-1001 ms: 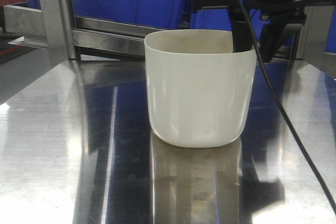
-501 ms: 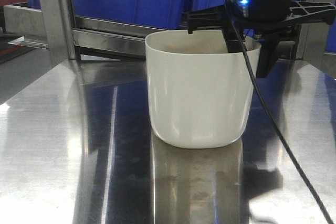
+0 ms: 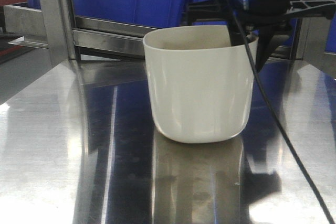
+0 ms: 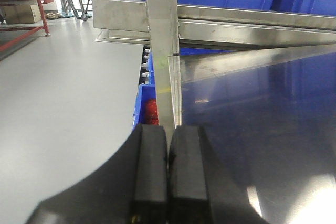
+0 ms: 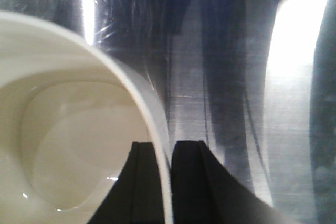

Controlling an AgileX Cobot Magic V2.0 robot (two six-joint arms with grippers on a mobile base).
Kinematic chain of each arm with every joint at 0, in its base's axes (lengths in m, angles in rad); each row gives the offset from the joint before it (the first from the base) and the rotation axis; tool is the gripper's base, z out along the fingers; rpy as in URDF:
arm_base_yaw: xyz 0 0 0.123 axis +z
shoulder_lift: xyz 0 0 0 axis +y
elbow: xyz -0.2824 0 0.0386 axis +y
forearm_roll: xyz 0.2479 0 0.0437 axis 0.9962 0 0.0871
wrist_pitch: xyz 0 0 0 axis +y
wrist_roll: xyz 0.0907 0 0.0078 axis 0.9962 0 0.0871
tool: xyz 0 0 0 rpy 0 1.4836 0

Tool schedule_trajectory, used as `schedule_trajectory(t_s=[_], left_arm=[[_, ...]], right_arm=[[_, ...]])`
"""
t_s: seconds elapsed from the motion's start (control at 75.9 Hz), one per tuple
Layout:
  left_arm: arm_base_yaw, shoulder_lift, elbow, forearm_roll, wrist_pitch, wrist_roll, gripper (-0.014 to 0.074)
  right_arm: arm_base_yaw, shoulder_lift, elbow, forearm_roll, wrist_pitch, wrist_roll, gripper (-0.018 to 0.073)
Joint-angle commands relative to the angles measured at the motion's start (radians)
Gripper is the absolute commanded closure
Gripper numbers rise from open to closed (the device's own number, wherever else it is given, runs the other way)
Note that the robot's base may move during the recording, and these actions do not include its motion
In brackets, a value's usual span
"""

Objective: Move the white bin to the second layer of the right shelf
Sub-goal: 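Lift the white bin off the table with the right gripper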

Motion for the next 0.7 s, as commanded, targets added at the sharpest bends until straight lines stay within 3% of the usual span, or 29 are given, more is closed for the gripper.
schedule_trajectory(t_s=[0.0, 0.263, 0.685], left_arm=[[-0.003, -0.014, 0.037, 0.0, -0.086, -0.005, 0.0512], [-0.003, -0.014, 0.037, 0.0, -0.086, -0.005, 0.0512], [-0.003, -0.014, 0.037, 0.0, -0.086, -0.005, 0.0512]], right_arm=[[-0.022, -0.089, -0.029, -0.031, -0.042, -0.068, 0.053], [-0.146, -0.215, 0.068, -0.03, -0.094, -0.265, 0.053], [-0.402, -0.545, 0.469, 0.02, -0.381, -0.309, 0.0532]])
